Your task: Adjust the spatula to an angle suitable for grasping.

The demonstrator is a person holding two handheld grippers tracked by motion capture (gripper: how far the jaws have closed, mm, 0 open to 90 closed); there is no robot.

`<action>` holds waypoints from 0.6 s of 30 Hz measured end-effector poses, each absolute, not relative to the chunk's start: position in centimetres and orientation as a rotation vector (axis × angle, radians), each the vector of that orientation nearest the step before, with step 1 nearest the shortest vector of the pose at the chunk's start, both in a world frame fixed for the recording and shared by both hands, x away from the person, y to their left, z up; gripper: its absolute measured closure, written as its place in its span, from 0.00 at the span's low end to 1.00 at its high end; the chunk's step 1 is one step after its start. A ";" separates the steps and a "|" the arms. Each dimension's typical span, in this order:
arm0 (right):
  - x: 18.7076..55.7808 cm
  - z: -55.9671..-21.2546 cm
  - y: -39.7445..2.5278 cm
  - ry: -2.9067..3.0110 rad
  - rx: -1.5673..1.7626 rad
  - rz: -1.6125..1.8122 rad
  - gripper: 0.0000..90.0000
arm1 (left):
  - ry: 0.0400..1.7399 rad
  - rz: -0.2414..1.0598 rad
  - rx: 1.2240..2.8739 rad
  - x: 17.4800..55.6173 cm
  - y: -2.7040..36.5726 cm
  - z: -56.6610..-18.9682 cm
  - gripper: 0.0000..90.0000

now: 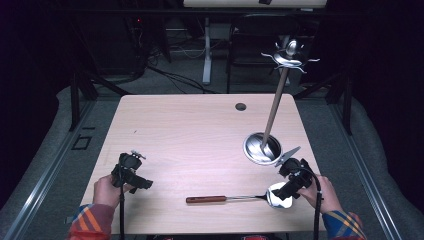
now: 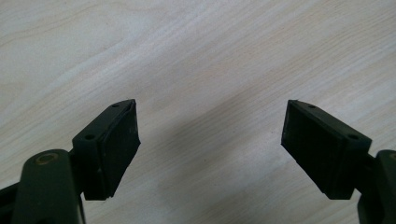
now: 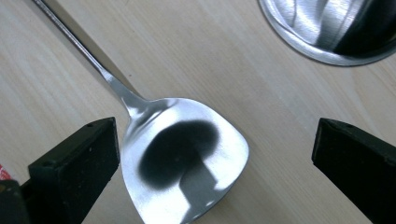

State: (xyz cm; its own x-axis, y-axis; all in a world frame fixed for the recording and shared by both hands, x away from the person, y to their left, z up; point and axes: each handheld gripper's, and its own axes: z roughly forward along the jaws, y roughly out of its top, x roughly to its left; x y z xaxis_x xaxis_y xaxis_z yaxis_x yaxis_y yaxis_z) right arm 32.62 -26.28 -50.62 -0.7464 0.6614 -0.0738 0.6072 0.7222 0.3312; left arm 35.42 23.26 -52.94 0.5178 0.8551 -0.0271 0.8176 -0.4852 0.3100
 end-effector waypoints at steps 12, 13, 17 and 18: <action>32.4 -50.7 -24.1 2.790 0.952 0.494 0.02 | 1.484 0.220 2.461 35.7 23.1 -53.1 0.19; 32.4 -50.7 -24.1 2.790 0.952 0.494 0.02 | 1.484 0.220 2.461 35.7 23.1 -53.1 0.19; 32.5 -50.7 -22.8 2.828 0.896 0.503 0.03 | 1.532 0.216 2.439 35.9 23.1 -53.2 0.19; 32.5 -50.9 -22.0 2.839 0.882 0.508 0.08 | 1.543 0.222 2.439 36.0 23.2 -53.3 0.19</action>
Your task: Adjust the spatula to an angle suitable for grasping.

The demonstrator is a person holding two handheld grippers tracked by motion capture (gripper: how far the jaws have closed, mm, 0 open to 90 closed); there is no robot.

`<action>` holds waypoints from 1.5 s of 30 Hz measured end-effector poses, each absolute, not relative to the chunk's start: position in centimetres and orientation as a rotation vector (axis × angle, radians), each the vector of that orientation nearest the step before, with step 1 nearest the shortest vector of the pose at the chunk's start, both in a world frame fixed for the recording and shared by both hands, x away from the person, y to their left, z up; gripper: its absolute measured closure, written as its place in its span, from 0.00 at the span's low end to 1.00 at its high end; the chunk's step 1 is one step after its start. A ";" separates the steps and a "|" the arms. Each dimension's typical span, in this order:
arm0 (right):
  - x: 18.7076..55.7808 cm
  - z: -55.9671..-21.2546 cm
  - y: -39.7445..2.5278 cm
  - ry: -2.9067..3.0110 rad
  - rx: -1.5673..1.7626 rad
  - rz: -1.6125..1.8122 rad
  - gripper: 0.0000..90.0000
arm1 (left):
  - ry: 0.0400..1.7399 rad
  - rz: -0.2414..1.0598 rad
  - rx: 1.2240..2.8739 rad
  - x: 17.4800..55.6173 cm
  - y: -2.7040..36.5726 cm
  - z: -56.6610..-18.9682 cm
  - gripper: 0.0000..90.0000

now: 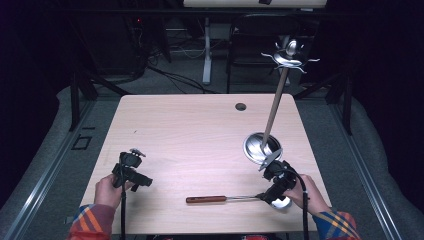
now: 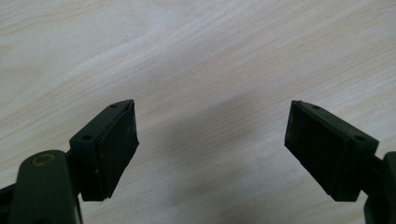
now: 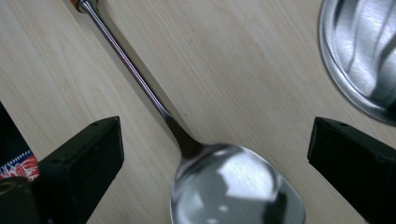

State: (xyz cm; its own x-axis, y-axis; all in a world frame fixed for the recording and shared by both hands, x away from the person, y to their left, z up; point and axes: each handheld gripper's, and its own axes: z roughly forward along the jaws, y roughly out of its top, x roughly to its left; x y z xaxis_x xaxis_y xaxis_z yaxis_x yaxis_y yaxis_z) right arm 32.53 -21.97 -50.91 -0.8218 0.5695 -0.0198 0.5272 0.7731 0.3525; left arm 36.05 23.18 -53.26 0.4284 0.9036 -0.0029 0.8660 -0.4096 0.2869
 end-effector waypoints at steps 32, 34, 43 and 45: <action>31.6 -54.0 -17.1 2.915 0.628 0.286 0.81 | 1.651 0.313 2.379 37.1 23.8 -53.1 0.19; 31.5 -54.1 -17.2 2.906 0.627 0.287 0.82 | 1.648 0.313 2.383 37.1 23.8 -53.1 0.19; 31.7 -54.0 -17.5 2.878 0.680 0.273 0.87 | 1.662 0.335 2.389 37.1 23.8 -53.0 0.19; 31.8 -54.1 -17.7 2.873 0.701 0.283 0.88 | 1.672 0.351 2.386 37.1 23.7 -53.0 0.19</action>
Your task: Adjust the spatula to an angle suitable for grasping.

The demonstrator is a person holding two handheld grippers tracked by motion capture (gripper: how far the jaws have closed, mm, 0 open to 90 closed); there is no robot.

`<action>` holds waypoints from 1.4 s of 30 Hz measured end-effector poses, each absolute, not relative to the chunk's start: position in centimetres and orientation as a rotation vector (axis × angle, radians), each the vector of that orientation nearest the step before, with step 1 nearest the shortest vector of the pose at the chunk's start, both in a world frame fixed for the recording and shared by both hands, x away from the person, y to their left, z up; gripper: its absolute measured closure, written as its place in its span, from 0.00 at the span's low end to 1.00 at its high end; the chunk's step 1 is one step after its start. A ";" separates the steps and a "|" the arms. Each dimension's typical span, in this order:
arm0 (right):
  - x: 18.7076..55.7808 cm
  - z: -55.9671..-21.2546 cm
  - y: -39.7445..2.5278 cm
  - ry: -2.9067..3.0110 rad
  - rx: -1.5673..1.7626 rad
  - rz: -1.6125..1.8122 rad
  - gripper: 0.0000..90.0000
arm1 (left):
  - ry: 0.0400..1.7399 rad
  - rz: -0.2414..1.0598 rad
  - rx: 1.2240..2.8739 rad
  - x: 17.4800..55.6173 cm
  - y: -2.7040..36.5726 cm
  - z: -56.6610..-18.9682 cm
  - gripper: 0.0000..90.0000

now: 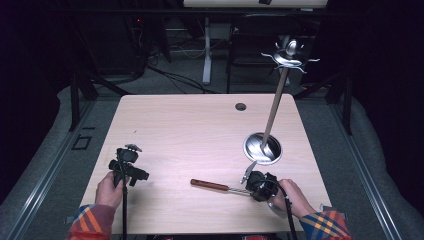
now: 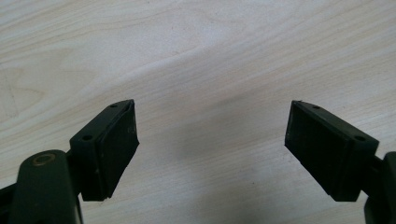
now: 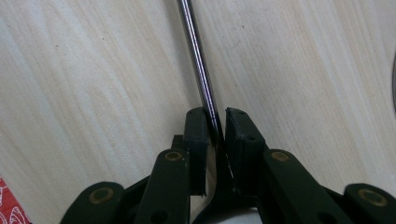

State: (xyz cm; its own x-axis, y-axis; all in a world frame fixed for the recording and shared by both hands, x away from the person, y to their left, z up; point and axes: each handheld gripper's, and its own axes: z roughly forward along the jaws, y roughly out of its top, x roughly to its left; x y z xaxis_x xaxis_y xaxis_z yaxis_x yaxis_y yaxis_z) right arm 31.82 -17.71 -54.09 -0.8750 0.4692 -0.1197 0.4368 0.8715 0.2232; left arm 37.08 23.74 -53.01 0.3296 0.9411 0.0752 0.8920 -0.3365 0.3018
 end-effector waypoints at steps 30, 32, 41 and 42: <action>32.7 -53.1 -17.5 2.790 0.820 0.367 0.77 | 1.684 0.366 2.392 37.1 23.6 -53.1 0.19; 32.8 -53.1 -17.2 2.785 0.811 0.359 0.77 | 1.684 0.370 2.395 37.1 23.6 -53.1 0.19; 33.6 -53.5 -14.5 2.793 0.750 0.347 0.78 | 1.685 0.370 2.396 37.1 23.6 -53.1 0.19; 33.6 -53.5 -14.5 2.793 0.750 0.347 0.78 | 1.685 0.370 2.396 37.1 23.6 -53.1 0.19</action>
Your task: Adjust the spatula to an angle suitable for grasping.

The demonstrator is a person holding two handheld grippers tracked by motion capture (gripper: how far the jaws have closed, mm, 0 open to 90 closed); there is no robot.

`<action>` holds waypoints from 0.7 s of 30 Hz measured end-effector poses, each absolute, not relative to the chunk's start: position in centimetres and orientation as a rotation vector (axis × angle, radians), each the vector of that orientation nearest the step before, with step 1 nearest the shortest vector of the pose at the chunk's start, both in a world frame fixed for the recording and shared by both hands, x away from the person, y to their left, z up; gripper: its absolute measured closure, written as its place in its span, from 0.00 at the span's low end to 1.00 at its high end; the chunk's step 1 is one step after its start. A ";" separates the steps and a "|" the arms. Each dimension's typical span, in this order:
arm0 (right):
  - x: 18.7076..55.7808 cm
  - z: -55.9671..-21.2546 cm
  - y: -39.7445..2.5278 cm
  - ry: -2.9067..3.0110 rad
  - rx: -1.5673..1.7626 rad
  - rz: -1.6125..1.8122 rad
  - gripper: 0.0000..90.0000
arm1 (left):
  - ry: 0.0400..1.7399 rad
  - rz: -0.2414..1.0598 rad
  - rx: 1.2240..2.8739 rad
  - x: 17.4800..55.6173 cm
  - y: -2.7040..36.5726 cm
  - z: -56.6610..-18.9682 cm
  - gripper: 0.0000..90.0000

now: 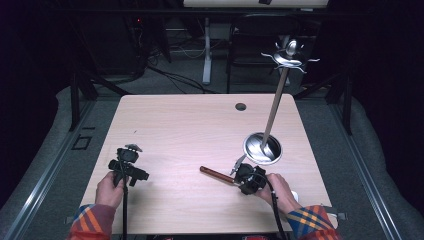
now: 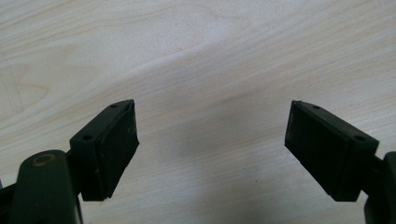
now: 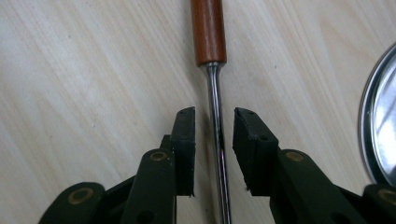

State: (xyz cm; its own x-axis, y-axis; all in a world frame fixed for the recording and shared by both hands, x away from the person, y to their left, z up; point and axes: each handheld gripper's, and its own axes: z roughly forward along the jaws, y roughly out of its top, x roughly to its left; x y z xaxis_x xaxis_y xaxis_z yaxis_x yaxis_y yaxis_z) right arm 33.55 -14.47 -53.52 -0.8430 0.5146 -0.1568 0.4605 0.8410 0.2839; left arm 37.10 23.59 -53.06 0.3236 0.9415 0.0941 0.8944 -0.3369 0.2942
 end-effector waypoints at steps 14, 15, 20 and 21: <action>34.5 -54.1 -12.9 2.783 0.708 0.329 0.85 | 1.683 0.369 2.402 37.1 23.5 -53.0 0.19; 34.5 -54.1 -12.8 2.782 0.704 0.328 0.86 | 1.684 0.372 2.406 37.1 23.5 -53.0 0.19; 34.6 -54.2 -12.6 2.785 0.687 0.299 0.86 | 1.683 0.370 2.406 37.1 23.5 -53.0 0.19; 34.6 -54.3 -12.5 2.783 0.693 0.309 0.86 | 1.683 0.370 2.408 37.1 23.5 -53.0 0.19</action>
